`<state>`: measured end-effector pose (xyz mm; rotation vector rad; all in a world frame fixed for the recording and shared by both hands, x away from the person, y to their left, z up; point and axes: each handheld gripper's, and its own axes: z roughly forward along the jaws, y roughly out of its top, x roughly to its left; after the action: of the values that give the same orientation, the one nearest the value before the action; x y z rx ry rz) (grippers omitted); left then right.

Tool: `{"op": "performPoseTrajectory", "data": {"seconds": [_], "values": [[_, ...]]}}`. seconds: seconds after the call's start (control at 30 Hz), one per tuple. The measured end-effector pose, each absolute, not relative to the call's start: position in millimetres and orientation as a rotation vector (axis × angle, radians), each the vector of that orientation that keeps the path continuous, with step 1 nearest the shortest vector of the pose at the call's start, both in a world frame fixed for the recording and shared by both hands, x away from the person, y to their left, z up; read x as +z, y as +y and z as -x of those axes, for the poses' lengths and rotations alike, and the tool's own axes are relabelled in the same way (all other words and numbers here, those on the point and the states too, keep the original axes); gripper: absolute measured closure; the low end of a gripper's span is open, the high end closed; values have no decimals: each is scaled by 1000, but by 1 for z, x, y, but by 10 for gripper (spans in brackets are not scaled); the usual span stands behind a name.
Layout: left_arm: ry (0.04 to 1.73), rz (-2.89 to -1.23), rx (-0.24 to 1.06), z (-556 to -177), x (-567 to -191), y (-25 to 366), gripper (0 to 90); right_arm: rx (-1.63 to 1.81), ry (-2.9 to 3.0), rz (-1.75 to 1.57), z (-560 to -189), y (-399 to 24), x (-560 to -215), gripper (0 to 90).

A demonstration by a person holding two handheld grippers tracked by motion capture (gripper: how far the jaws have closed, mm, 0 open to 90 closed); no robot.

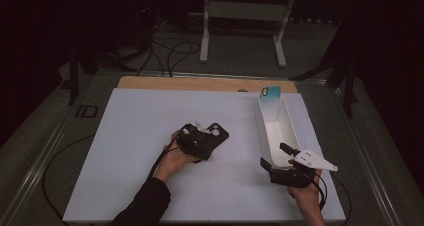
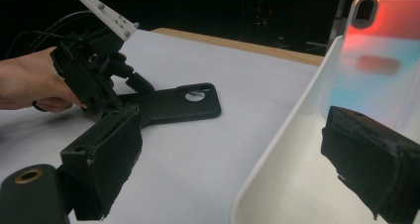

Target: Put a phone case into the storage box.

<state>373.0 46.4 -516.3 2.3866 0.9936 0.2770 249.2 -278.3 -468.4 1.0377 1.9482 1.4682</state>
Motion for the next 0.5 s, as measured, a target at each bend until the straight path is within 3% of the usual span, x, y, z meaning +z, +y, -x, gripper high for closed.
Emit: {"op": "performPoseTrajectory", "data": {"seconds": [0.5], "values": [[991,-2302,268,-365,-505,51,161,1458,1984,-1069,-252,-277,-468,88]]}}
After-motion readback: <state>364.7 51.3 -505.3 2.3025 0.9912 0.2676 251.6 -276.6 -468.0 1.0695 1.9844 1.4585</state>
